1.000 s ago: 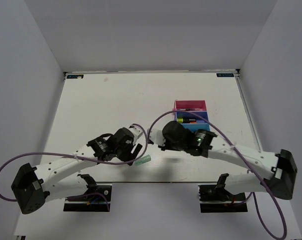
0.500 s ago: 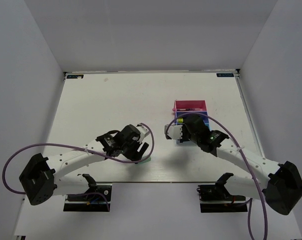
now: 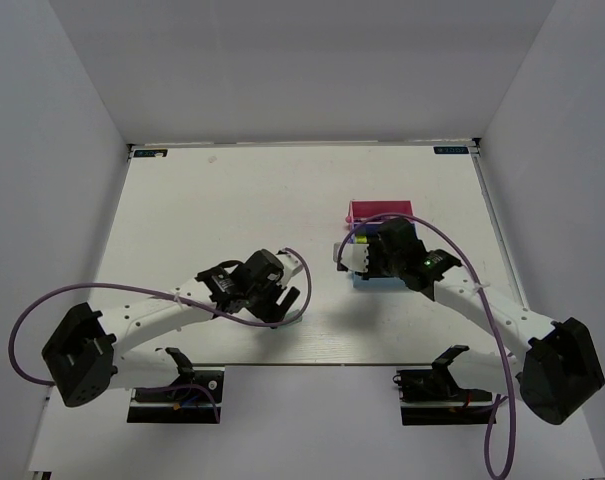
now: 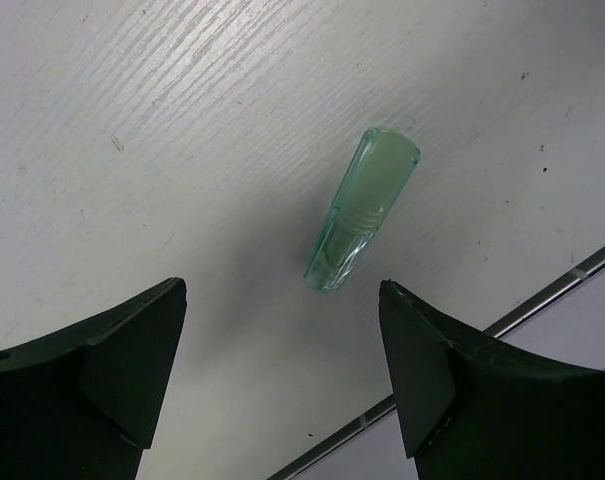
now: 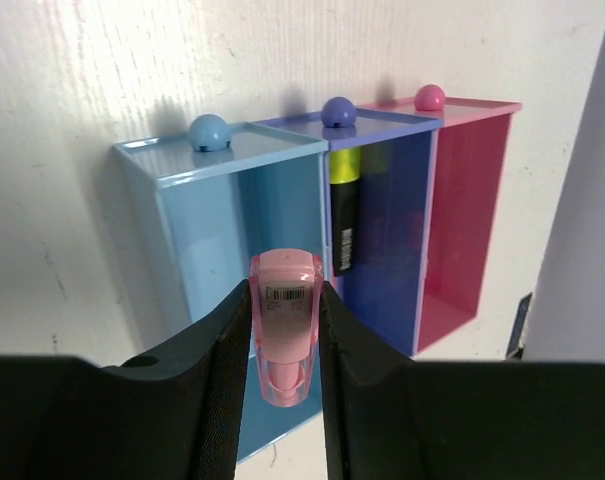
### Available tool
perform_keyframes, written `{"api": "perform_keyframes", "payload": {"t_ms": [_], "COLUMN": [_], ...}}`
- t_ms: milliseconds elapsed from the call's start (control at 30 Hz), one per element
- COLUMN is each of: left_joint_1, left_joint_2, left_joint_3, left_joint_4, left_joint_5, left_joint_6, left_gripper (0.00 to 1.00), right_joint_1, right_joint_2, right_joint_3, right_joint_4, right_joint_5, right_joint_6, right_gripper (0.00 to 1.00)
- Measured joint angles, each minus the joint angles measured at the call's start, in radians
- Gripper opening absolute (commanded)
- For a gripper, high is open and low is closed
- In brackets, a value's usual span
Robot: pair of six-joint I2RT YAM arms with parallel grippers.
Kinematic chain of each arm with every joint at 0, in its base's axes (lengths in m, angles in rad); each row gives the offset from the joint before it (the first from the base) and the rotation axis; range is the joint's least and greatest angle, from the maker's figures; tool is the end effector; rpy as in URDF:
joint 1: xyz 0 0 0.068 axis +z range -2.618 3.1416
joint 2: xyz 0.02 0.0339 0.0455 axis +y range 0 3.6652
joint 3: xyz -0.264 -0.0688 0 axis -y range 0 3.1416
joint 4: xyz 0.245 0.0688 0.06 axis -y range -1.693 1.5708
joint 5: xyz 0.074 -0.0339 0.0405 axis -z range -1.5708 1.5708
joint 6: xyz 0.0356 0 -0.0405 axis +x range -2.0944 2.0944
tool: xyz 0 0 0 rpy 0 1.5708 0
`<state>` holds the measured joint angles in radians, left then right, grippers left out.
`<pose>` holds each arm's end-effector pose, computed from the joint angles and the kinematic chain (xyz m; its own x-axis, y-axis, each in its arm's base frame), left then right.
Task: Sort the stationery into containers
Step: Place the stationery in the storage box, then pick up the stationery from the center of the board.
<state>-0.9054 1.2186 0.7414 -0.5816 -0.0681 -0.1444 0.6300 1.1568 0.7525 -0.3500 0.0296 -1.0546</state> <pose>0.1425 -0.1777 0.2066 -0.6426 0.5863 -0.4934 0.6789 0.7342 -0.0118 0.1966 0.1420 0.2389 0.2239 -0.9126 -0.3421 -0.7633 0.0541 -0.6438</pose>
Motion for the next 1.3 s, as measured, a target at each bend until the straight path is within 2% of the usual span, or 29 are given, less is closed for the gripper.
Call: {"api": "perform_keyframes", "payload": {"t_ms": [33,133,367,400,433,467,500,733,900,1000,1133,1167,1233,1267,1300], "left_joint_1": [0.0,0.0,0.0,0.0,0.0,0.0,0.0,0.0,-0.013,-0.022,-0.026,-0.026,-0.026,-0.026,-0.026], "left_joint_2": [0.005,0.025,0.049,0.053,0.058,0.063,0.068,0.176,0.22,0.243,0.28,0.286,0.296,0.3,0.3], "left_joint_3": [0.0,-0.003,-0.032,-0.033,-0.033,-0.033,-0.033,-0.016,-0.014,-0.006,0.018,0.023,0.025,0.026,0.026], "left_joint_4": [0.006,0.022,0.053,0.057,0.062,0.07,0.073,0.099,0.135,0.158,0.193,0.201,0.22,0.228,0.232], "left_joint_5": [0.0,0.0,0.002,0.004,0.006,0.008,0.01,0.047,0.086,0.101,0.106,0.106,0.106,0.109,0.111], "left_joint_6": [0.004,0.017,0.048,0.051,0.06,0.067,0.07,0.097,0.096,0.096,0.095,0.095,0.093,0.093,0.091], "left_gripper": [0.88,0.88,0.88,0.88,0.88,0.87,0.87,0.81,0.8,0.76,0.63,0.51,0.39,0.34,0.23], "right_joint_1": [-0.002,-0.011,-0.034,-0.036,-0.039,-0.04,-0.042,-0.075,-0.091,-0.104,-0.12,-0.124,-0.131,-0.135,-0.138], "right_joint_2": [0.0,0.005,0.012,0.011,0.011,0.009,0.004,-0.11,-0.174,-0.188,-0.203,-0.206,-0.217,-0.222,-0.227], "right_joint_3": [0.002,0.009,0.013,0.015,0.021,0.03,0.039,0.075,0.034,-0.008,-0.051,-0.054,-0.057,-0.058,-0.058], "right_joint_4": [-0.008,-0.032,-0.045,-0.047,-0.05,-0.049,-0.047,-0.044,-0.037,-0.04,-0.048,-0.048,-0.048,-0.047,-0.047], "right_joint_5": [-0.01,-0.029,-0.037,-0.035,-0.03,-0.02,-0.007,0.03,0.035,0.035,0.031,0.029,0.023,0.021,0.019], "right_joint_6": [0.001,0.013,0.059,0.078,0.103,0.131,0.179,0.524,0.636,0.674,0.711,0.718,0.731,0.735,0.74], "right_gripper": [0.41,0.5,0.55,0.5,0.26,0.11,0.04,0.05,0.06,0.08,0.08,0.08,0.08,0.1,0.15]}}
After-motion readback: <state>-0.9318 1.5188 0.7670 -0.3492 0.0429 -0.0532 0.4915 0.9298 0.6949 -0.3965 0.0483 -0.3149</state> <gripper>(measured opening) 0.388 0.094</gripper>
